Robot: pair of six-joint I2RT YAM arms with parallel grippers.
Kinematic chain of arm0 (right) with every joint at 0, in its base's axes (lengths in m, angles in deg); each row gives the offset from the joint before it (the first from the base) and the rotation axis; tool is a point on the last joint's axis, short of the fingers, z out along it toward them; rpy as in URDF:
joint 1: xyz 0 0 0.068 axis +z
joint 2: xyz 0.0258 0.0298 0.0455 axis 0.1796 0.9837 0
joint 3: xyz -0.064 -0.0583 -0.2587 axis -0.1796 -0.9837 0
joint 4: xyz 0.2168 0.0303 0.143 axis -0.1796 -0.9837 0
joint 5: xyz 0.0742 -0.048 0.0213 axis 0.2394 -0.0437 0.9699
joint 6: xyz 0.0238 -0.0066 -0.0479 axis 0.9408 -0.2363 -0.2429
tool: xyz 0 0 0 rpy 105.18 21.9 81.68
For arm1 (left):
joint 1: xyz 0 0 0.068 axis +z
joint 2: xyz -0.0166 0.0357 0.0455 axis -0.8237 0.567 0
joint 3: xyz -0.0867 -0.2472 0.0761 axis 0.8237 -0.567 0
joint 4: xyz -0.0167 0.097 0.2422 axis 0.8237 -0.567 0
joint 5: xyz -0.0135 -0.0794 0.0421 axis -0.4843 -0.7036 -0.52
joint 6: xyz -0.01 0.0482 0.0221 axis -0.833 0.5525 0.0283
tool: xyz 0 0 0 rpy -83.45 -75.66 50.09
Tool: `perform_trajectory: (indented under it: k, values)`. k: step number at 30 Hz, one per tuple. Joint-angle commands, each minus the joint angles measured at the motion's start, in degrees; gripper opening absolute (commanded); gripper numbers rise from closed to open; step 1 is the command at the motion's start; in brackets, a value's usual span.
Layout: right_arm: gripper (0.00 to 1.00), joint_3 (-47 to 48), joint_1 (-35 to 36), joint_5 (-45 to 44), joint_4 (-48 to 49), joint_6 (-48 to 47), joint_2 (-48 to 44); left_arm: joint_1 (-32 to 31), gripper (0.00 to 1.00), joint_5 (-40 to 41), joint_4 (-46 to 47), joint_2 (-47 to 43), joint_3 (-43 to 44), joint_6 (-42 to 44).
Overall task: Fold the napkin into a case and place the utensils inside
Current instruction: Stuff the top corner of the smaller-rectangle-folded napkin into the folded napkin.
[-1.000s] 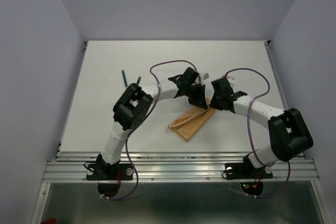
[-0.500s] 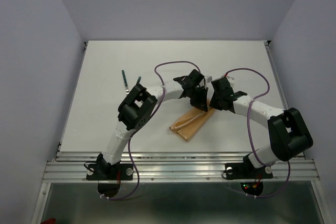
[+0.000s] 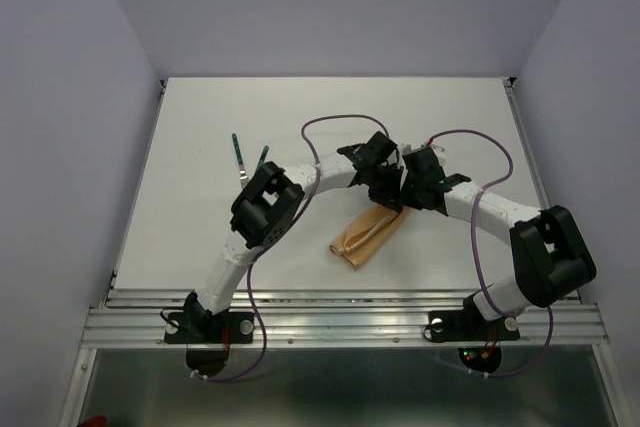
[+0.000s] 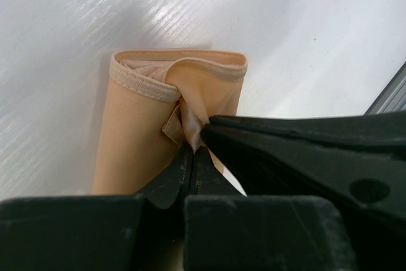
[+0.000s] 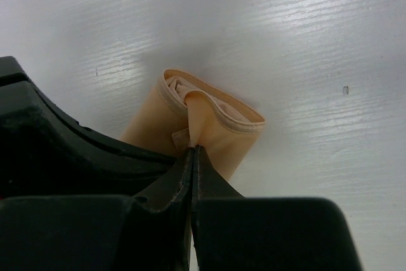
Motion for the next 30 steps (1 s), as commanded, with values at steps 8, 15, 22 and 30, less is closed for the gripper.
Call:
perform_trajectory:
  k: [8,15,22,30]
  values:
    - [0.01,0.19,-0.12,1.36,3.04,0.69,-0.42,-1.5,0.0,0.55,0.76,1.63,4.5,-0.26]
    - [0.01,-0.42,-0.12,1.28,3.3,1.13,0.02,-1.5,0.04,0.2,1.38,-0.22,3.97,-0.88]
    - [0.01,-0.77,-0.12,0.66,3.22,1.48,0.63,-1.5,0.14,-0.16,3.66,-3.29,0.28,-1.32]
    - [0.01,-0.86,-0.12,0.4,3.22,1.84,0.99,-1.5,0.36,-2.35,5.86,-4.7,-2.97,-1.23]
